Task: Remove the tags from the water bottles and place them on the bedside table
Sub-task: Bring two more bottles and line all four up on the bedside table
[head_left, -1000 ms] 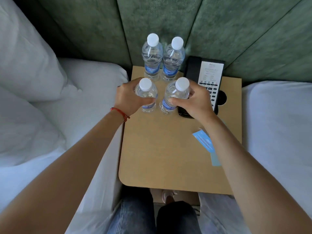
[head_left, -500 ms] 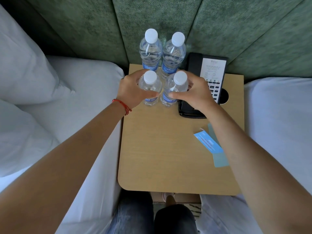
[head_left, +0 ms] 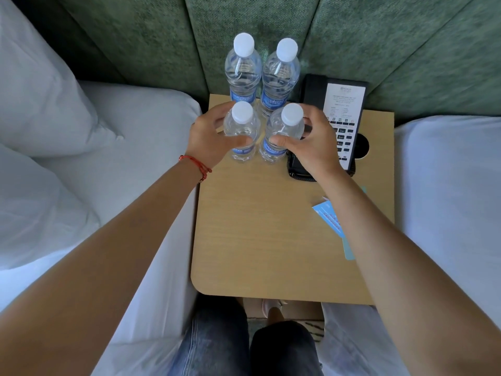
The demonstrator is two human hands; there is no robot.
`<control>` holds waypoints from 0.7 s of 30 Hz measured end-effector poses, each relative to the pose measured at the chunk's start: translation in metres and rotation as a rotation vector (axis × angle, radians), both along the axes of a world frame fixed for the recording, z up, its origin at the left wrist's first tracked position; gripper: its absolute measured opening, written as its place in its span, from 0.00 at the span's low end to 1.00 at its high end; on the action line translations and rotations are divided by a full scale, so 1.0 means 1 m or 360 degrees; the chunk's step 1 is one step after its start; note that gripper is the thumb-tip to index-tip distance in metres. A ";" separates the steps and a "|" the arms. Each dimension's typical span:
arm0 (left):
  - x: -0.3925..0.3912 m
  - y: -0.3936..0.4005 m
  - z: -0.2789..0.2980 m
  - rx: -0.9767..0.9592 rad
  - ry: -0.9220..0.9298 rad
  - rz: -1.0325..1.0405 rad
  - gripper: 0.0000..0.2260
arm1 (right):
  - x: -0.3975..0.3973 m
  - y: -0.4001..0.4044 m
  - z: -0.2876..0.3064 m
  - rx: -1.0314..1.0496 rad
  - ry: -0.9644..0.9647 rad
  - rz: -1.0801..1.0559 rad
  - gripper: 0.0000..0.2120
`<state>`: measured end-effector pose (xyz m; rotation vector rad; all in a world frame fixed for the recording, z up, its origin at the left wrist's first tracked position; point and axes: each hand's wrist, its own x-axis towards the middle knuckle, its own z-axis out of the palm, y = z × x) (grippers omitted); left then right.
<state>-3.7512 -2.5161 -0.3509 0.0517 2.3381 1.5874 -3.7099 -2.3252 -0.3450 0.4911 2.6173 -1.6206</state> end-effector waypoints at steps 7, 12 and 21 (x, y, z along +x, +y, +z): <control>0.000 0.003 0.003 -0.0107 0.0094 0.0048 0.28 | -0.008 0.012 0.000 -0.0057 -0.0097 0.0177 0.32; 0.001 0.006 0.001 -0.0115 0.0111 0.0109 0.28 | -0.014 0.020 0.002 -0.0076 -0.0230 0.0328 0.35; 0.003 0.010 -0.002 -0.0111 0.0120 0.0198 0.27 | -0.002 0.003 0.001 -0.0055 0.0001 -0.0018 0.30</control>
